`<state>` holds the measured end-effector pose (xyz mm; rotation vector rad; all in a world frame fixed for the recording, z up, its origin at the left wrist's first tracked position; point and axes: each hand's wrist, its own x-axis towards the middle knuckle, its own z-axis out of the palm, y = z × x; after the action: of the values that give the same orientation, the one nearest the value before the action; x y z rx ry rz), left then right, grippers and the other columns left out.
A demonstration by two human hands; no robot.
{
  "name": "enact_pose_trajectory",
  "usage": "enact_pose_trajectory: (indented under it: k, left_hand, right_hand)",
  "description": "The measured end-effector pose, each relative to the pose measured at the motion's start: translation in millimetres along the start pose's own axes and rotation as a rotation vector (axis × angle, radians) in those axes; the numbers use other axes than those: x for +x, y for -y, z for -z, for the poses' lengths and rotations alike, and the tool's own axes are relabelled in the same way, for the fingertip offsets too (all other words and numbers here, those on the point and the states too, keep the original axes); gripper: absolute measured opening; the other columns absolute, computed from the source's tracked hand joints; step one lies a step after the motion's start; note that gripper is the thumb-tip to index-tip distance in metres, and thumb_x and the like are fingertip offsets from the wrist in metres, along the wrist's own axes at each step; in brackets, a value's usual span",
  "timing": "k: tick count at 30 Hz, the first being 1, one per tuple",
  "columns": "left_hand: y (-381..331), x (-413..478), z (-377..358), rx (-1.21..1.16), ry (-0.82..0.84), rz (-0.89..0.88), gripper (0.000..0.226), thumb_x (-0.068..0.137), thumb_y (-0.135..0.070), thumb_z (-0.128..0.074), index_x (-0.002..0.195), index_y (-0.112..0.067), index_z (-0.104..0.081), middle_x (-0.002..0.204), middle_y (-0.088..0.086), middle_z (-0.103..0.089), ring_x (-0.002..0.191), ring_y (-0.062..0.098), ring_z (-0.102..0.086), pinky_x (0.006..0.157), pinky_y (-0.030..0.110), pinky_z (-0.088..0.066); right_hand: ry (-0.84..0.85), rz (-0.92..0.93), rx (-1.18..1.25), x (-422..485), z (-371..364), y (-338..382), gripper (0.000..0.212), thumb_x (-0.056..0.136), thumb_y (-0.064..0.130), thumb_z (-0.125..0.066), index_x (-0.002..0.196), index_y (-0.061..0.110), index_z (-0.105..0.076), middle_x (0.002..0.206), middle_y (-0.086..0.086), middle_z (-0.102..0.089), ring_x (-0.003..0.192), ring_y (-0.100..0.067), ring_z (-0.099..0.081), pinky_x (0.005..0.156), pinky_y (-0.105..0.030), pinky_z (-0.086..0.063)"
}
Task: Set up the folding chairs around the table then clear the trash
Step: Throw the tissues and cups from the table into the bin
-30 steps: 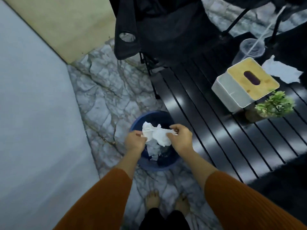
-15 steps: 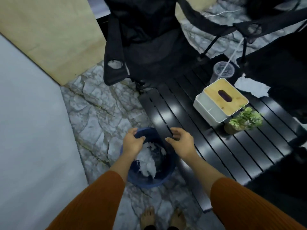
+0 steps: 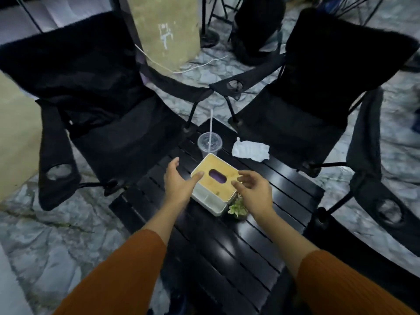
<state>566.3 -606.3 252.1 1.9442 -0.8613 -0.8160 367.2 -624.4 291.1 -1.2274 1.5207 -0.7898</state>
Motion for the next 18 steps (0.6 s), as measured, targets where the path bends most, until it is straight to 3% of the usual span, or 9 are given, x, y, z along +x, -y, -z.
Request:
enact_pose_trajectory:
  k: [4, 7, 13, 18]
  left_hand:
    - [-12.3, 51.0, -36.0, 0.156, 0.001, -0.061, 0.096, 0.066, -0.051, -0.081, 0.144, -0.020, -0.034, 0.149, 0.003, -0.039, 0.140, 0.024, -0.031, 0.115, 0.048, -0.030]
    - [-12.7, 90.6, -61.5, 0.282, 0.030, -0.095, 0.105, 0.062, -0.060, -0.078, 0.146, -0.021, -0.029, 0.153, 0.001, -0.033, 0.143, 0.025, -0.024, 0.114, 0.049, -0.025]
    - [-5.6, 156.7, -90.9, 0.420, 0.192, -0.138, 0.127, 0.048, -0.070, -0.080, 0.149, -0.031, -0.014, 0.158, -0.002, -0.022, 0.147, 0.021, -0.016, 0.114, 0.052, -0.019]
    - [3.5, 182.7, -100.8, 0.511, 0.280, -0.172, 0.128, 0.045, -0.073, -0.077, 0.148, -0.039, -0.009, 0.159, -0.006, -0.020, 0.146, 0.020, -0.016, 0.114, 0.051, -0.021]
  right_hand:
    - [-0.126, -0.010, 0.014, 58.4, 10.3, -11.3, 0.024, 0.083, 0.014, -0.072, 0.107, 0.013, -0.066, 0.097, -0.008, -0.069, 0.087, -0.018, -0.066, 0.074, -0.026, -0.055]
    - [-0.203, -0.033, -0.062, 102.6, 7.7, -28.5, 0.027, 0.085, 0.016, -0.069, 0.111, 0.013, -0.065, 0.104, -0.002, -0.068, 0.084, -0.010, -0.062, 0.071, -0.018, -0.046]
    - [-0.251, -0.090, -0.283, 176.4, -7.5, -62.3, 0.040, 0.087, 0.016, -0.065, 0.126, 0.018, -0.055, 0.128, -0.004, -0.054, 0.104, -0.018, -0.052, 0.085, -0.033, -0.045]
    - [-0.146, -0.123, -0.613, 220.6, -30.4, -86.3, 0.065, 0.085, 0.024, -0.069, 0.142, 0.029, -0.036, 0.151, -0.005, -0.029, 0.137, -0.028, -0.022, 0.105, -0.046, -0.037]
